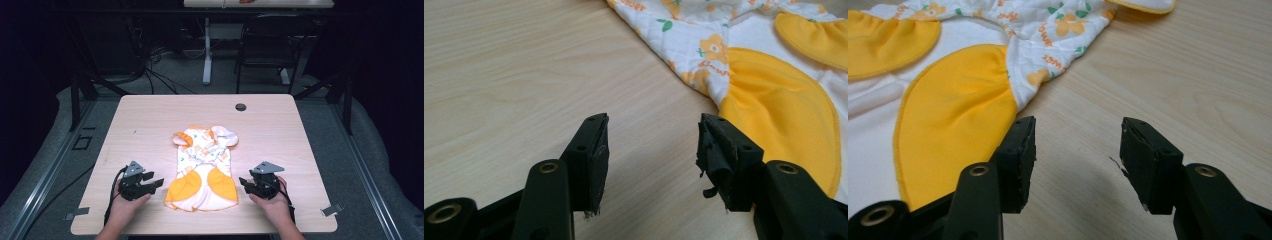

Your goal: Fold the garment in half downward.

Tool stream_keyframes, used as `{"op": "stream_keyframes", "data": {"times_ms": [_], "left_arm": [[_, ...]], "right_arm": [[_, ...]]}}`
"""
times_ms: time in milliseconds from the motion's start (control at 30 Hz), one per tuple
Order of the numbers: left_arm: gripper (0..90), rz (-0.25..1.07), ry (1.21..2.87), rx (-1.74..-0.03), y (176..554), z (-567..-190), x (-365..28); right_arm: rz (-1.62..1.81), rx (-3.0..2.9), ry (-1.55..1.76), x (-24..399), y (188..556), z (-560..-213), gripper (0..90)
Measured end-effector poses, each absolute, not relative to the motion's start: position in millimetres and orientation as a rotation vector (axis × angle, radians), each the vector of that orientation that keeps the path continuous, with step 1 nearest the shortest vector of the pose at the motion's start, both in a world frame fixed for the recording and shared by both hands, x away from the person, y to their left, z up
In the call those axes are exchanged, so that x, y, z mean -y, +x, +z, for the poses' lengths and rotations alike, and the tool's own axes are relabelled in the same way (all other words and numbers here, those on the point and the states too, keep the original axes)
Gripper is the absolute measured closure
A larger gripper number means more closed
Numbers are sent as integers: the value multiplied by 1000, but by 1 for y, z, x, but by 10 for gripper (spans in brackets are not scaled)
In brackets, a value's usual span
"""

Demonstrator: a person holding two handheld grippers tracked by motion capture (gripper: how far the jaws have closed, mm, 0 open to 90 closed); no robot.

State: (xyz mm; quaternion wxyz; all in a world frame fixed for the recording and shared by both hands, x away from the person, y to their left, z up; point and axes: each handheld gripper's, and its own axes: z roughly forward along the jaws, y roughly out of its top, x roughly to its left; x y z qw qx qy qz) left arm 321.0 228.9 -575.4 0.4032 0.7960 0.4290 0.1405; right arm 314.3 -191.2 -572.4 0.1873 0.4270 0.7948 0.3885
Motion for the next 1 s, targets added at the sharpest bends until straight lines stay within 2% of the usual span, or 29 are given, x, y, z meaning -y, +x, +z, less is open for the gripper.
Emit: {"op": "stream_keyframes", "data": {"times_ms": [167, 233, 333, 433, 467, 533, 567, 600, 633, 667, 767, 1000], "left_arm": [[462, 369, 2022, -1055, 320, -575, -223], [472, 356, 2015, -1032, 319, -573, -222], [543, 316, 1991, -1013, 322, -573, -219], [578, 336, 2036, -1014, 329, -573, -213], [637, 346, 2043, -1012, 333, -571, -208], [700, 347, 2052, -1005, 337, -567, -204], [735, 347, 2052, -1005, 337, -567, -204], [762, 347, 2072, -1004, 344, -565, -198], [787, 347, 2072, -1004, 344, -565, -198], [826, 358, 2077, -1007, 352, -563, -192], [893, 343, 2078, -1024, 360, -562, -186], [899, 350, 2132, -993, 386, -559, -158]], "right_arm": [[1108, -2259, 1205, 189, 314, -573, 477], [1099, -2266, 1180, 187, 314, -573, 507], [1078, -2291, 1171, 183, 315, -570, 545], [1035, -2320, 1157, 178, 318, -568, 591], [1013, -2326, 1131, 171, 321, -564, 655], [1008, -2360, 1125, 166, 324, -560, 761], [1008, -2360, 1125, 166, 324, -560, 761], [987, -2376, 1109, 161, 329, -558, 842], [987, -2376, 1109, 161, 329, -558, 842], [974, -2393, 1103, 155, 336, -557, 889], [956, -2401, 1096, 148, 343, -556, 899], [947, -2445, 1111, 122, 375, -552, 900]]}}
